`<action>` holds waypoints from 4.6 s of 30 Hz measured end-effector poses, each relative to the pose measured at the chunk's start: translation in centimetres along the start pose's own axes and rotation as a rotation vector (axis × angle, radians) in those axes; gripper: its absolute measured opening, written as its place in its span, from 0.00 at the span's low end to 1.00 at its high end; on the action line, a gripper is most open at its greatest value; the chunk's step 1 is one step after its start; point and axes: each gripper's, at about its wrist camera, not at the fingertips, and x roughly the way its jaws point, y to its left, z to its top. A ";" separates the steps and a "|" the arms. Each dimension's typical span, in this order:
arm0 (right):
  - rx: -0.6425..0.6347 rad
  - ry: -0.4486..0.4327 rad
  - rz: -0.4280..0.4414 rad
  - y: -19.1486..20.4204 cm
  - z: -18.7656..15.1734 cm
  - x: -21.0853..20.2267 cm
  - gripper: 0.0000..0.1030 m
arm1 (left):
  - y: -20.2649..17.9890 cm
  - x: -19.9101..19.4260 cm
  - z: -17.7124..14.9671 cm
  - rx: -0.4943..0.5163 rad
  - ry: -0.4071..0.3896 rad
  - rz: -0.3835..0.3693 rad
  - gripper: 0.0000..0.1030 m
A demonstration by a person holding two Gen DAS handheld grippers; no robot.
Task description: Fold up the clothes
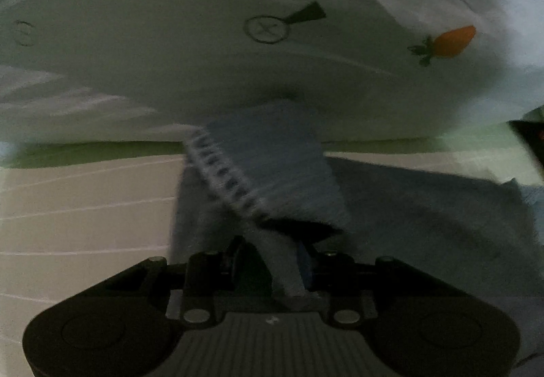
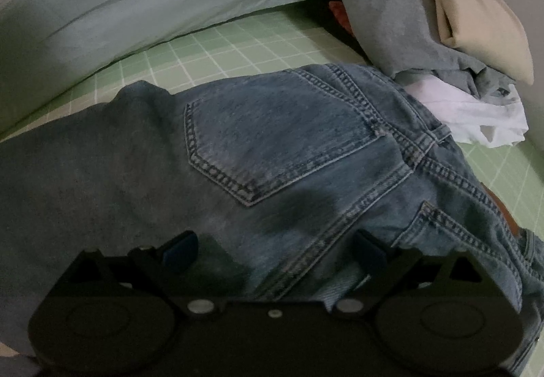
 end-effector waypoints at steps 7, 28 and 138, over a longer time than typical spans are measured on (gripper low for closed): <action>-0.012 0.003 -0.006 0.2 0.0 0.1 0.96 | 1.5 0.4 0.3 -0.093 -0.012 0.044 0.05; 0.003 0.036 -0.007 1.0 0.3 -0.6 0.96 | 22.1 -11.8 -10.9 -0.635 -0.048 0.620 0.52; 0.603 -0.194 0.174 -22.4 -12.3 -17.1 0.13 | 19.8 -39.5 -34.8 -1.082 -0.166 0.730 0.04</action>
